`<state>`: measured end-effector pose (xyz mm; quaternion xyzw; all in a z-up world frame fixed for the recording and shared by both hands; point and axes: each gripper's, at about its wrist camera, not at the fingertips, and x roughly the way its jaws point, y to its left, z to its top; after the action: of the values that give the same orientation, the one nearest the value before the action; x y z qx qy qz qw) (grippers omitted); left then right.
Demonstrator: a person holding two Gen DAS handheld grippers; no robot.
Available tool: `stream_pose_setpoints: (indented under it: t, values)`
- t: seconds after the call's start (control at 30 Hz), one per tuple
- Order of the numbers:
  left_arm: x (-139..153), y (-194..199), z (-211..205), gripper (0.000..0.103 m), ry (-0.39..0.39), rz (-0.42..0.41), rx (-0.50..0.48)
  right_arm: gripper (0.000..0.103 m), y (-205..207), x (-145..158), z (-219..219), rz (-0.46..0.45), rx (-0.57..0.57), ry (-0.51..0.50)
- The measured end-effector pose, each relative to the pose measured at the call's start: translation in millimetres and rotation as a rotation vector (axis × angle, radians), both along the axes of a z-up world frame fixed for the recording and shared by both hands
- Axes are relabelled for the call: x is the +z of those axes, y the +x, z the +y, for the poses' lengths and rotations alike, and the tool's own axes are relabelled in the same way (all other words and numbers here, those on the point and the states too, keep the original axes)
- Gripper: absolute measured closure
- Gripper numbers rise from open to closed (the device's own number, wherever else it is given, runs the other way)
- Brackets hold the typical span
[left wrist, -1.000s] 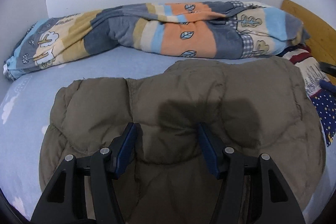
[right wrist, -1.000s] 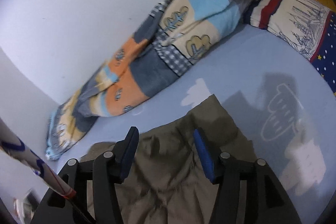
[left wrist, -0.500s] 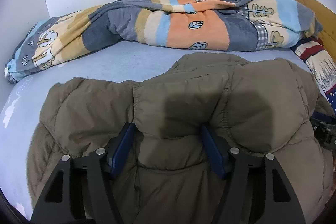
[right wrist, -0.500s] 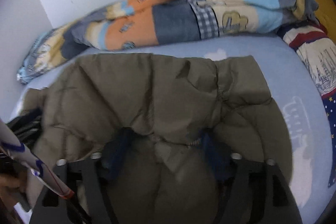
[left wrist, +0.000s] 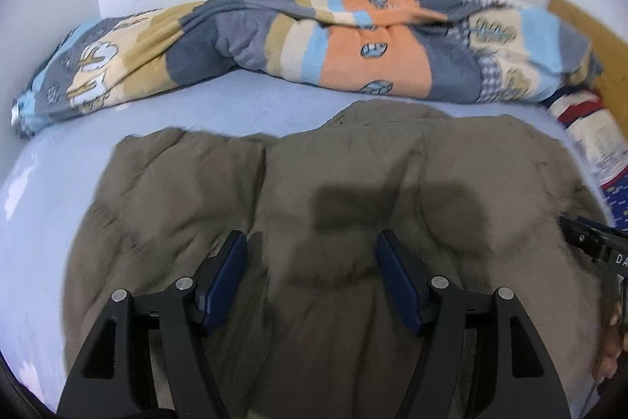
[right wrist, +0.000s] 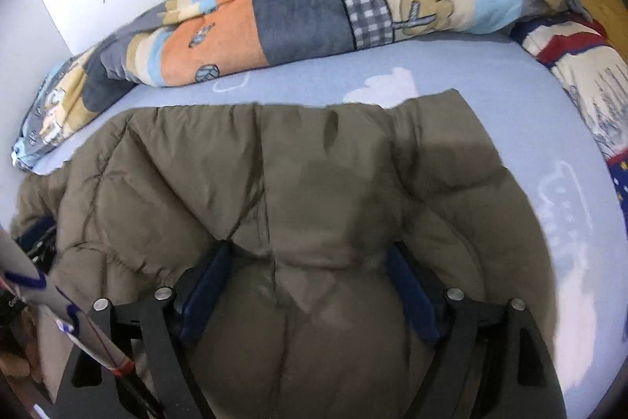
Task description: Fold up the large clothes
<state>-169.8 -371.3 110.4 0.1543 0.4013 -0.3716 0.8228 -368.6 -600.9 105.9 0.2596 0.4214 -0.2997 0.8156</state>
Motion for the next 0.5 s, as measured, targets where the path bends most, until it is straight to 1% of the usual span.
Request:
stream_pose_setpoints:
  t: [0.07, 0.1, 0.17, 0.2, 0.23, 0.27, 0.33, 0.4, 0.43, 0.5]
  values:
    - [12, -11, 21, 0.035, -0.01, -0.042, 0.012, 0.019, -16, 19, 15, -0.041, 0.004, -0.011]
    - [19, -19, 35, 0.035, -0.012, -0.068, 0.011, 0.019, -26, 31, 25, -0.062, 0.004, -0.038]
    - [26, -31, 56, 0.035, -0.002, -0.085, 0.023, 0.02, -43, 51, 48, -0.112, 0.012, -0.069]
    - [27, -37, 66, 0.035, 0.007, -0.082, 0.024, 0.022, -47, 55, 57, -0.124, 0.019, -0.067]
    - [27, -43, 77, 0.035, 0.007, -0.077, 0.029, 0.028, -49, 58, 69, -0.121, 0.029, -0.066]
    - [27, -47, 86, 0.035, 0.008, -0.076, 0.042, 0.039, -49, 59, 82, -0.102, 0.043, -0.065]
    - [23, -57, 108, 0.035, 0.013, -0.063, 0.088, 0.046, -48, 59, 103, -0.077, 0.076, -0.056]
    - [17, -63, 126, 0.035, 0.008, -0.029, 0.124, 0.046, -52, 58, 125, -0.086, 0.092, -0.041]
    - [12, -65, 132, 0.035, 0.018, -0.024, 0.141, 0.046, -54, 57, 134, -0.073, 0.096, -0.039]
    - [4, -68, 136, 0.035, 0.057, -0.023, 0.142, 0.046, -60, 53, 150, -0.053, 0.085, -0.042]
